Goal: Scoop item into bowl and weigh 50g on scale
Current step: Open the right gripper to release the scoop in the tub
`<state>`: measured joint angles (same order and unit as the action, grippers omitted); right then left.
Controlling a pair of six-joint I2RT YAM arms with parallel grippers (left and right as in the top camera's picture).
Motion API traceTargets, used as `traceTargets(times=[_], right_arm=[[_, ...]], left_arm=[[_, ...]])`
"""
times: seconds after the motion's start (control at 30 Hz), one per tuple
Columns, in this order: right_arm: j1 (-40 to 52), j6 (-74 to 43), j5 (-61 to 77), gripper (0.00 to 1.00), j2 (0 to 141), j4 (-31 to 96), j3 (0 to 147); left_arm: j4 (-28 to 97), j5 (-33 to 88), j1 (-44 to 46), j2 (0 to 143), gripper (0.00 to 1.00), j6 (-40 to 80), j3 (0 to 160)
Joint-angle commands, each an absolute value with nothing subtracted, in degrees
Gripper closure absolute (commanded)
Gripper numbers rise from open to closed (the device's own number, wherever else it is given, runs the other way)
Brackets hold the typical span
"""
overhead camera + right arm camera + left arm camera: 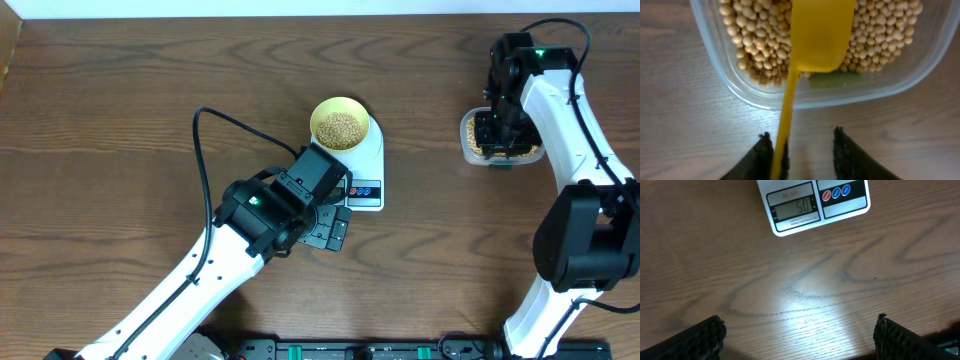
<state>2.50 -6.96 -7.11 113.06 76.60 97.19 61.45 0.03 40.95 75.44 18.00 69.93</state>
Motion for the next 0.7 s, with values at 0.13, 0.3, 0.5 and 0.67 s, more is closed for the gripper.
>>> traceTargets(times=[0.13, 0.3, 0.5, 0.67], right_arm=[[2.66, -6.55, -6.87, 0.35, 110.78, 77.62, 96.90], [2.66, -5.48, -5.06, 0.16, 109.03, 78.06, 98.96], [2.28, -4.12, -0.80, 0.01, 105.93, 78.00, 100.75], [1.23, -3.01, 3.44, 0.01, 102.65, 77.89, 101.19]], left_arm=[[61.58, -0.67, 40.80, 75.72, 0.03, 17.47, 70.67], [61.58, -0.69, 40.80, 75.72, 0.03, 17.50, 70.67], [61.58, -0.69, 40.80, 75.72, 0.03, 17.47, 70.67], [61.58, -0.67, 40.80, 75.72, 0.03, 17.47, 70.67]])
